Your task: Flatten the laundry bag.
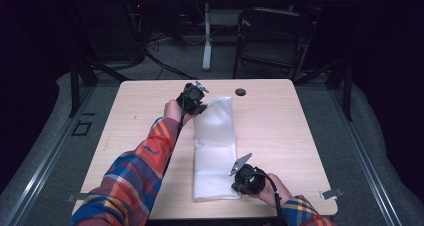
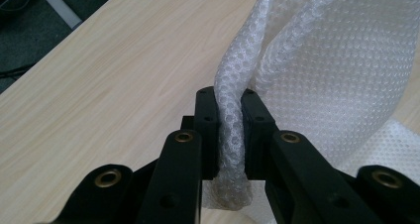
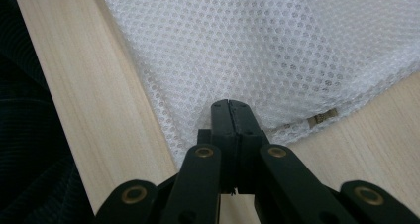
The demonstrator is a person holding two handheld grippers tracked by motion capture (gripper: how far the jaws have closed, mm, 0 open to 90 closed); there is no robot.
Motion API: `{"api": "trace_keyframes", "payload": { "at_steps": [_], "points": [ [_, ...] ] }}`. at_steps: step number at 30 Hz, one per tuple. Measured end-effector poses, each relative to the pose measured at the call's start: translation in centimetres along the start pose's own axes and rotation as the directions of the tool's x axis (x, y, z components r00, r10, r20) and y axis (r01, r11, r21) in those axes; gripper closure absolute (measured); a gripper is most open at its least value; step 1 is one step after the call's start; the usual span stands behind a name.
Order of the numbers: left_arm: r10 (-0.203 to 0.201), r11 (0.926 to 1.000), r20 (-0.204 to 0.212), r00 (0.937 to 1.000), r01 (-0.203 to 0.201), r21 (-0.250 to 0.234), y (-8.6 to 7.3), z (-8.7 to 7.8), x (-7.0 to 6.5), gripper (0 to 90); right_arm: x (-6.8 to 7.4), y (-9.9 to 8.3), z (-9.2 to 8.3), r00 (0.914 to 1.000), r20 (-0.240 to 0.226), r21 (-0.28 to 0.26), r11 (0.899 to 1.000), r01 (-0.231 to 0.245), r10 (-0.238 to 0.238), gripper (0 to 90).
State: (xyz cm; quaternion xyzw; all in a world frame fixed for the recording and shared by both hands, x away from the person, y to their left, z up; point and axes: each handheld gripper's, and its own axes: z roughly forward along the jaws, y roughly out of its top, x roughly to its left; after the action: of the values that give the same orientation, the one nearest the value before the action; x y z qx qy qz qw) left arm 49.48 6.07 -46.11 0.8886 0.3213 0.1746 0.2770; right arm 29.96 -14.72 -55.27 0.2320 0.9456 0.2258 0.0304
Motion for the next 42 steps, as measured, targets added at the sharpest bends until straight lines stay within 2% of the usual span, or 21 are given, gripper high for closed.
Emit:
{"api": "trace_keyframes", "payload": {
  "at_steps": [6,7,8,10,18,27,28,35,37,39,42],
  "points": [
    [-0.008,1.0,-0.012,0.9999,0.008,0.001,0.3,0.7,0.1,80.3,0.0,0.0,0.0,1.0,-0.001,0.006,1.0,-0.003,0.003,90.0],
    [-0.019,0.9998,-0.014,0.9997,0.019,-0.006,0.4,0.8,0.1,80.1,0.0,0.0,0.0,1.0,-0.001,0.001,1.0,-0.004,0.004,90.0],
    [-0.018,0.9998,-0.014,0.9997,0.018,-0.003,0.4,0.9,0.2,80.1,0.1,-0.1,0.2,0.9996,-0.013,-0.024,0.999,-0.026,0.026,90.0],
    [-0.02,0.9998,-0.022,0.9996,0.02,-0.001,0.5,1.1,0.1,80.0,0.1,-0.1,0.2,0.9996,-0.014,-0.025,0.999,-0.027,0.027,90.0],
    [-0.027,0.9996,-0.041,0.9988,0.027,0.01,0.7,1.9,0.3,79.9,0.0,0.0,0.0,1.0,-0.001,0.003,1.0,-0.009,0.009,90.0],
    [-0.042,0.9991,-0.043,0.9982,0.042,0.009,0.9,2.4,0.5,76.5,-0.1,-0.1,0.0,0.9997,-0.008,-0.006,1.0,-0.024,0.024,90.0],
    [-0.035,0.9994,-0.059,0.9976,0.035,0.004,1.0,2.5,0.5,74.6,-0.1,-0.1,0.0,0.9997,-0.007,-0.006,1.0,-0.023,0.023,90.0],
    [-0.041,0.999,-0.099,0.9943,0.039,-0.019,1.3,2.2,0.8,56.1,-0.1,-0.1,0.0,0.9996,-0.007,-0.007,1.0,-0.027,0.027,90.0],
    [-0.053,0.9985,-0.091,0.9945,0.051,-0.021,1.5,2.0,0.9,51.6,-0.1,-0.1,0.0,0.9996,-0.007,-0.008,1.0,-0.027,0.027,90.0],
    [-0.059,0.9982,-0.103,0.993,0.057,-0.017,1.7,1.8,0.9,40.8,-0.1,-0.1,0.0,0.9996,-0.007,-0.005,1.0,-0.029,0.029,90.0],
    [-0.069,0.9976,-0.08,0.9944,0.069,-0.011,1.7,1.6,0.9,32.6,-0.1,-0.1,0.0,0.9994,-0.007,-0.005,0.999,-0.034,0.034,89.5]
  ]
}}
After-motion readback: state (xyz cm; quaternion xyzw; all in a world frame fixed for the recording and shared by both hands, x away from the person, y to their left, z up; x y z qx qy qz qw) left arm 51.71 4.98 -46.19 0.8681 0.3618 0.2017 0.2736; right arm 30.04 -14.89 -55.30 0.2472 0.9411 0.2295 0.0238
